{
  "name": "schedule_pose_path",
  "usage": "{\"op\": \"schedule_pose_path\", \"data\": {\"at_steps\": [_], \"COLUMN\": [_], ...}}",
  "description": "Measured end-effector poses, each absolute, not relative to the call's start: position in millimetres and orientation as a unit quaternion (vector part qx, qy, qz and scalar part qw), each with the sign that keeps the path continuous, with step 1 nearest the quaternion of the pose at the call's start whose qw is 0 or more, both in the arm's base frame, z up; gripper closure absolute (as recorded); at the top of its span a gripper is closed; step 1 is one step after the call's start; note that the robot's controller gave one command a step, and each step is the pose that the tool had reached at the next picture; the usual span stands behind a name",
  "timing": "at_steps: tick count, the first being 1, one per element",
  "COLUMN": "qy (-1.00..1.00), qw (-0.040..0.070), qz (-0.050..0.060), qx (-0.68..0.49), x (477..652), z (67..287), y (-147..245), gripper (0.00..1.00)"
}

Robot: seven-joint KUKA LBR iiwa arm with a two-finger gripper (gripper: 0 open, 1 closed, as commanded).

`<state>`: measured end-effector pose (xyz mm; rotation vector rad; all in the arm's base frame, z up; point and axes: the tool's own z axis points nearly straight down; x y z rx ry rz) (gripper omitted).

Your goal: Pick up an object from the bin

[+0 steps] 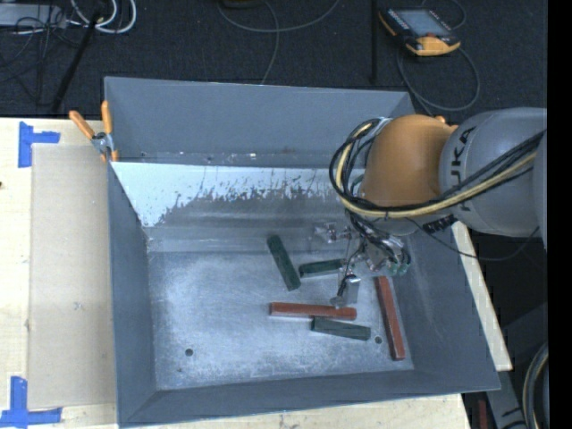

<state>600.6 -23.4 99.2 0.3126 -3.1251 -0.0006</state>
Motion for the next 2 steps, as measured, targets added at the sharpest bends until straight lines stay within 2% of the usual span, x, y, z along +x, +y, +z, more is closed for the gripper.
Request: {"op": "schedule_pose_path", "data": {"at_steps": [1,2], "qy": [-0.993,-0.993], "qw": [0.001,-0.001], "qz": [0.0,0.0], "qx": [0.116,0.115], "x": [611.5,611.9], "z": [68.9,70.5], "y": [-35.0,-34.8], "gripper": [0.0,1.0]}}
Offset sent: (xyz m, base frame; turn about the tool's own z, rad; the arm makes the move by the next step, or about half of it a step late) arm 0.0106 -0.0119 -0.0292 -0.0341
